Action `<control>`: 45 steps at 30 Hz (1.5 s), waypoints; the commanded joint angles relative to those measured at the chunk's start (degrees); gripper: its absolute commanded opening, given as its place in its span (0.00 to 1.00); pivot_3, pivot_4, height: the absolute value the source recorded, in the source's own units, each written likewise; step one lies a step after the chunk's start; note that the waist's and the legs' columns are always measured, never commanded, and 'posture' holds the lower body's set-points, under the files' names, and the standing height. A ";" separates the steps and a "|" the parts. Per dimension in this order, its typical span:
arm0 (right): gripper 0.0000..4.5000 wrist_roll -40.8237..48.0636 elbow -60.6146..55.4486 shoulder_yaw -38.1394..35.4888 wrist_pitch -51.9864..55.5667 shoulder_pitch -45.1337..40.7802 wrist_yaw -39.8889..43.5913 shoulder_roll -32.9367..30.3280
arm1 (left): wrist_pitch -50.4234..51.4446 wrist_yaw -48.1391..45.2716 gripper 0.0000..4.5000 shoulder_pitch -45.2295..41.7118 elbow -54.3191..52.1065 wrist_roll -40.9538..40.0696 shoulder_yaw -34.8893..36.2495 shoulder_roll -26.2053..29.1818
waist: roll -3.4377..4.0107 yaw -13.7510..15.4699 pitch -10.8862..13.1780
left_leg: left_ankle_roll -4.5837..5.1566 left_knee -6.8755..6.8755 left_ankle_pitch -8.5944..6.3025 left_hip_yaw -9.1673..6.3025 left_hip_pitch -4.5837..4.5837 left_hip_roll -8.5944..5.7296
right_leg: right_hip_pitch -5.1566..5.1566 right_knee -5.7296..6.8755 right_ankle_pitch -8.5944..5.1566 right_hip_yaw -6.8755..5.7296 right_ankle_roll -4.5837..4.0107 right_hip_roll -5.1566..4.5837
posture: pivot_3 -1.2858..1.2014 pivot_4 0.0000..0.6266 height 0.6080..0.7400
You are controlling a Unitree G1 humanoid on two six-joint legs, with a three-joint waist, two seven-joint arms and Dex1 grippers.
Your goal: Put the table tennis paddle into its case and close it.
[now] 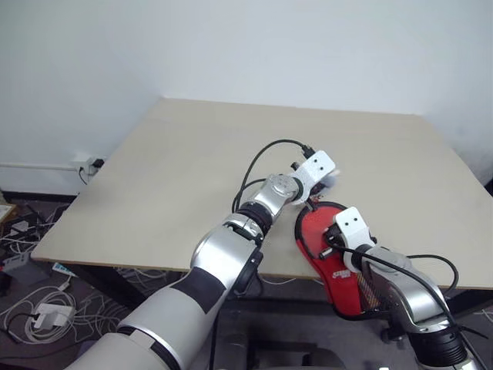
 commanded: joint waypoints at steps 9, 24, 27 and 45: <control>0.00 1.25 7.69 -1.60 1.07 -1.18 4.69 -1.61 | -7.30 -18.63 0.51 1.30 -5.50 -1.58 -0.42 0.30 | 0.04 -0.22 -0.01 | 0.01 0.02 0.00 -0.01 0.00 0.04 | 0.00 0.01 0.00 0.00 -0.01 0.00 | 0.52 0.00 0.81; 0.85 3.88 4.24 -3.29 2.41 -2.71 10.39 -5.66 | 3.11 -47.91 0.52 3.82 -18.28 -18.87 10.65 12.61 | 0.19 -0.72 0.00 | 0.24 0.07 0.13 -0.06 -0.16 0.11 | -0.12 0.04 0.00 -0.02 0.00 0.07 | 0.52 0.00 0.81; 0.99 4.67 3.51 -7.60 4.11 -3.36 10.06 -6.76 | 5.39 -50.05 0.52 7.79 -23.57 -19.11 9.14 15.13 | 0.27 -0.70 -0.02 | 0.26 0.07 0.14 -0.05 -0.16 0.13 | -0.11 0.04 0.00 -0.02 0.00 0.07 | 0.52 0.00 0.81; 0.99 14.74 0.86 -20.34 12.87 -14.72 8.68 -6.25 | 22.75 -46.04 0.52 32.51 -62.49 -19.15 -9.11 15.52 | 0.69 -0.37 0.13 | 0.31 0.16 0.19 -0.02 -0.23 0.12 | -0.14 0.09 0.01 0.05 -0.01 0.04 | 0.52 0.00 0.81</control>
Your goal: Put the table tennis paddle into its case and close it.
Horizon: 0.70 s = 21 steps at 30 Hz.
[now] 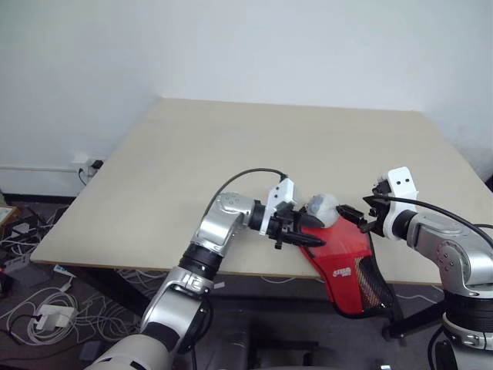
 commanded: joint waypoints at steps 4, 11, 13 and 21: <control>0.99 2.05 0.66 0.27 2.43 -4.62 -1.45 1.82 | -4.82 8.77 0.52 0.77 1.82 4.13 -5.14 -1.68 | 0.09 0.00 -0.02 | 0.02 -0.01 0.01 0.01 0.00 -0.10 | -0.03 0.01 0.00 0.02 0.00 0.02 | 0.52 0.00 0.81; 0.99 3.67 4.60 0.55 4.91 -7.93 -2.14 5.17 | -11.54 16.00 0.52 0.29 9.09 8.94 -8.05 -2.90 | 0.12 0.10 -0.02 | 0.03 -0.01 0.01 0.01 0.00 -0.19 | -0.03 0.01 0.00 0.01 0.00 0.02 | 0.52 0.00 0.81; 0.99 3.96 6.03 0.92 5.26 -8.62 -2.29 5.92 | -13.04 17.87 0.52 -0.21 10.89 9.87 -8.10 -3.18 | 0.12 0.06 -0.02 | 0.04 -0.01 0.01 0.02 0.00 -0.21 | -0.03 0.01 0.00 0.02 0.00 0.00 | 0.52 0.00 0.81; 0.99 2.61 13.05 4.41 4.82 -10.17 -2.79 7.31 | -15.36 23.31 0.52 -2.11 15.26 11.83 -8.06 -4.65 | 0.17 0.01 -0.04 | 0.03 -0.04 0.01 0.03 0.00 -0.27 | -0.07 0.02 0.00 0.03 0.00 0.02 | 0.52 0.00 0.81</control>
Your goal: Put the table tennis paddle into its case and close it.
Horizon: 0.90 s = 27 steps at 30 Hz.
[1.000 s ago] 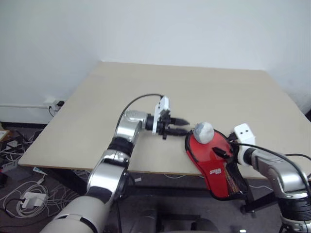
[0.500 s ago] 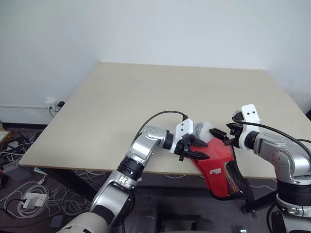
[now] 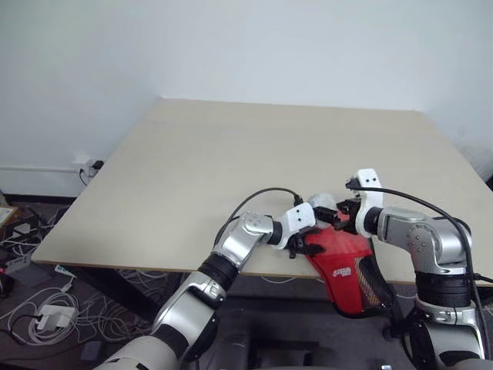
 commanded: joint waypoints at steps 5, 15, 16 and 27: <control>0.95 -1.14 3.56 1.53 -2.85 -2.15 -0.98 0.26 | -1.16 1.95 0.52 -1.87 -0.12 0.28 0.41 -0.89 | 0.03 0.01 -0.01 | -0.01 0.01 0.00 0.00 0.00 0.01 | 0.00 0.01 0.00 0.00 0.00 0.00 | 0.52 0.00 0.81; 0.27 -3.96 6.89 -0.30 -11.32 -2.69 -4.83 1.47 | 1.37 5.56 0.52 -2.64 2.25 4.29 -2.03 -0.82 | 0.04 0.03 -0.02 | -0.13 0.00 0.07 0.00 0.00 -0.07 | 0.00 0.01 0.00 -0.01 0.00 0.01 | 0.52 0.00 0.81; 0.20 -4.13 6.94 -0.36 -11.98 -2.63 -5.18 1.56 | 2.10 5.89 0.52 -2.82 2.54 4.85 -2.43 -0.91 | 0.04 0.03 -0.02 | -0.12 0.01 0.07 0.00 0.00 -0.07 | 0.01 0.01 0.00 -0.02 0.00 0.01 | 0.52 0.00 0.81; 0.01 -5.47 9.57 -2.58 -17.18 -4.51 -9.33 3.64 | 8.09 5.10 0.52 -2.46 0.01 6.85 -5.63 -1.37 | 0.06 -0.01 -0.04 | -0.20 0.00 0.11 0.00 0.00 -0.08 | 0.02 0.01 0.00 -0.01 0.00 0.03 | 0.52 0.00 0.81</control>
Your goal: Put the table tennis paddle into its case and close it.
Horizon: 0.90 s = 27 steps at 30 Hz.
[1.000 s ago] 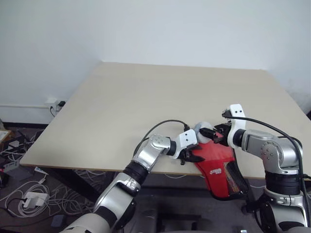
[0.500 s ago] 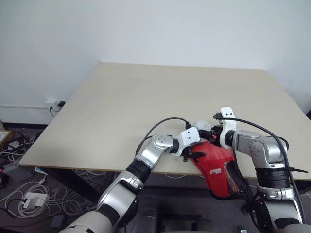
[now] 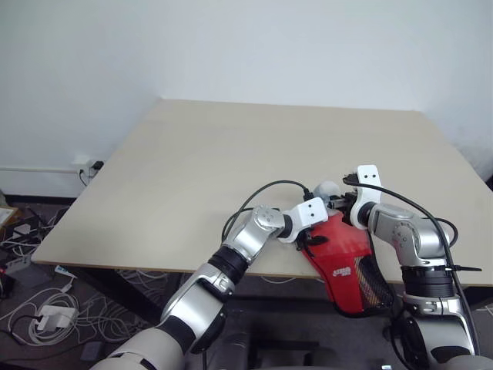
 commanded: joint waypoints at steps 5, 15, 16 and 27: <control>0.01 -2.61 5.12 -4.71 -5.92 -5.27 -6.07 0.22 | 3.09 -2.52 0.52 2.17 -1.70 2.04 -3.89 1.28 | 0.03 0.05 -0.02 | -0.11 -0.02 0.06 0.00 0.00 0.00 | 0.00 0.00 0.00 0.00 0.00 0.00 | 0.52 0.00 0.81; 0.01 -6.68 11.25 -3.62 -9.88 -6.41 -9.20 -1.79 | 5.02 -2.65 0.52 2.16 -2.14 1.59 -3.43 1.38 | 0.06 0.03 -0.03 | -0.11 -0.02 0.08 0.02 0.00 -0.02 | 0.00 -0.01 0.00 0.01 0.00 0.00 | 0.52 0.00 0.81; 0.01 -6.56 10.86 -3.84 -9.46 -6.16 -8.80 -2.41 | 5.08 -2.59 0.52 2.23 -2.20 1.60 -3.40 1.44 | 0.06 0.04 -0.04 | -0.11 -0.02 0.08 0.02 0.00 -0.02 | 0.00 -0.01 0.00 0.01 0.00 -0.01 | 0.52 0.00 0.81; 0.01 2.33 0.45 -11.58 2.03 2.79 5.29 -18.29 | 5.15 -2.61 0.52 2.42 -1.92 1.32 -3.00 1.91 | 0.07 0.26 -0.04 | 0.23 0.03 -0.12 -0.03 0.00 0.15 | 0.08 -0.04 0.00 -0.01 0.00 -0.10 | 0.52 0.00 0.81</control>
